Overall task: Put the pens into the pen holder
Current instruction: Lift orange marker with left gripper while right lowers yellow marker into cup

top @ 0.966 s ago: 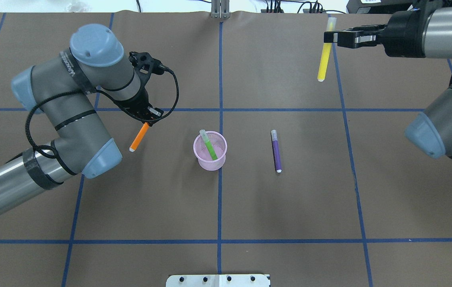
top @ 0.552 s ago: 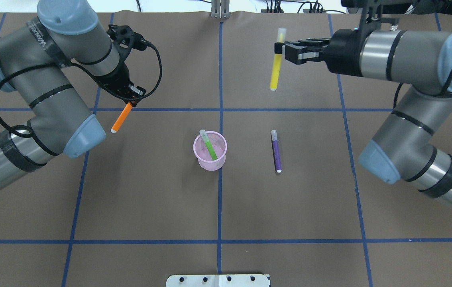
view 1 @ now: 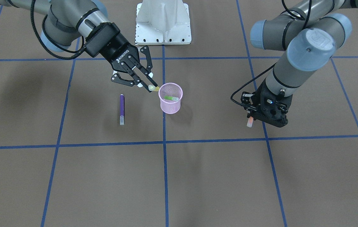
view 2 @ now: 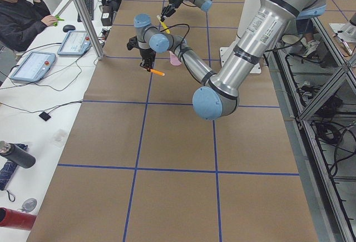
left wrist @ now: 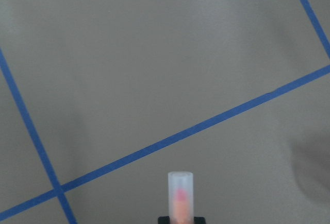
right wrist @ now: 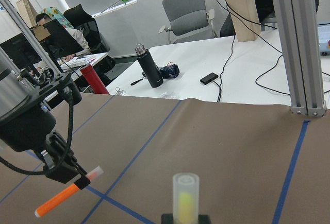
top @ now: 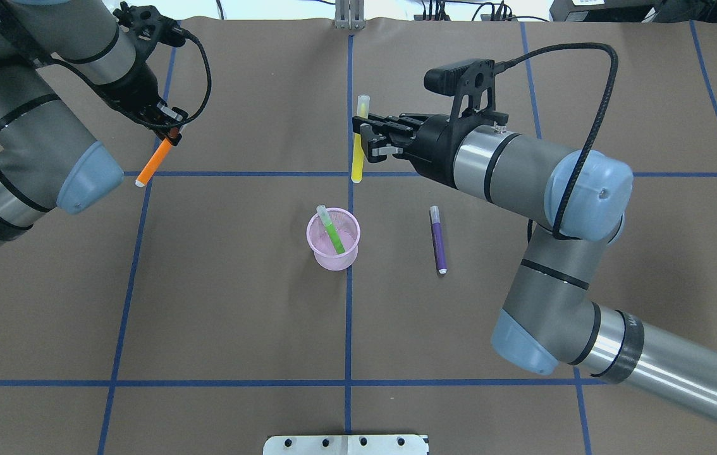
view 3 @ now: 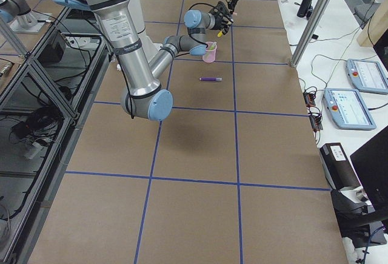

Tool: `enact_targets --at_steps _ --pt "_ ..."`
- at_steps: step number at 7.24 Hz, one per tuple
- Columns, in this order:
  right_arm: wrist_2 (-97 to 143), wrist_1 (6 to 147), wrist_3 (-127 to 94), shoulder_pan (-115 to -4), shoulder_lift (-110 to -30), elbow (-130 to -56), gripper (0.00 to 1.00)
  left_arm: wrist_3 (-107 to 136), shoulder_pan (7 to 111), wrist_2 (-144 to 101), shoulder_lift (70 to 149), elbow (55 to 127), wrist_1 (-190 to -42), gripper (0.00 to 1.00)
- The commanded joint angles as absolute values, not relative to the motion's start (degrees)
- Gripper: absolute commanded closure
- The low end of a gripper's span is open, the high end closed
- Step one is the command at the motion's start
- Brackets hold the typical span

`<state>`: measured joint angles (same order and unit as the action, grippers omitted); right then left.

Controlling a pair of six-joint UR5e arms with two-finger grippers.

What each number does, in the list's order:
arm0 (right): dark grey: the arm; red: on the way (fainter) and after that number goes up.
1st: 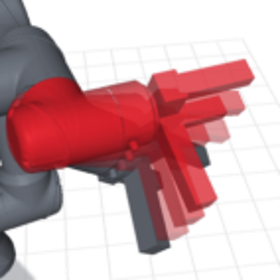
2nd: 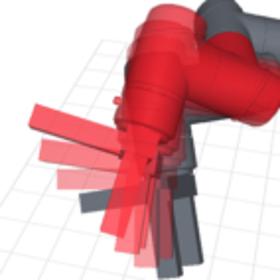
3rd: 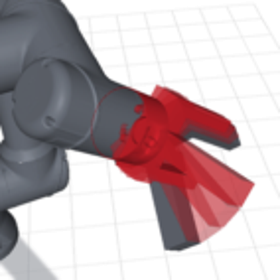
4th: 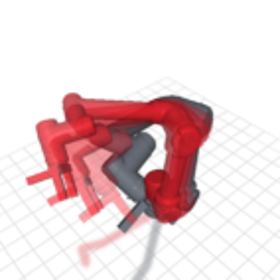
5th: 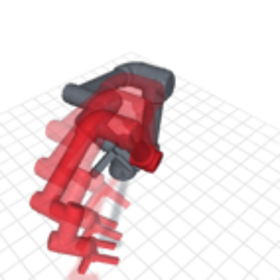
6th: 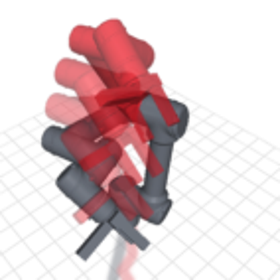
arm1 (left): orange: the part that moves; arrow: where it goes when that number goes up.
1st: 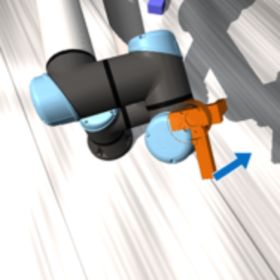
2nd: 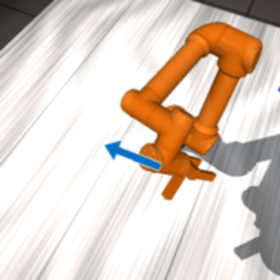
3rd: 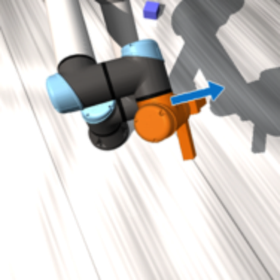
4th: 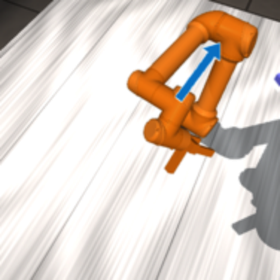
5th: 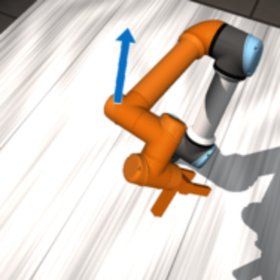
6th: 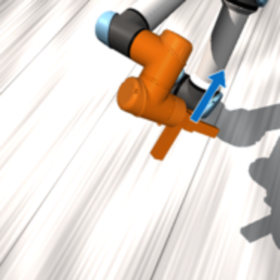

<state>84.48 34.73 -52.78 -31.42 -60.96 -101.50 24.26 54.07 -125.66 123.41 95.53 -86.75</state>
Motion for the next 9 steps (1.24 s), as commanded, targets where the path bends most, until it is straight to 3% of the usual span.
enact_targets --at_steps 1,8,9 --pt "80.09 34.72 -52.21 -27.53 -59.25 -98.54 1.00 23.64 54.41 -125.86 123.22 95.54 -86.75 1.00" --pt "74.53 34.54 -50.45 -22.15 -59.24 -93.60 1.00 23.55 54.41 -125.86 123.31 95.10 -86.75 1.00" --pt "73.75 34.54 -50.45 -21.80 -59.06 -93.26 0.37 23.55 54.40 -125.86 123.31 95.10 -86.75 1.00"
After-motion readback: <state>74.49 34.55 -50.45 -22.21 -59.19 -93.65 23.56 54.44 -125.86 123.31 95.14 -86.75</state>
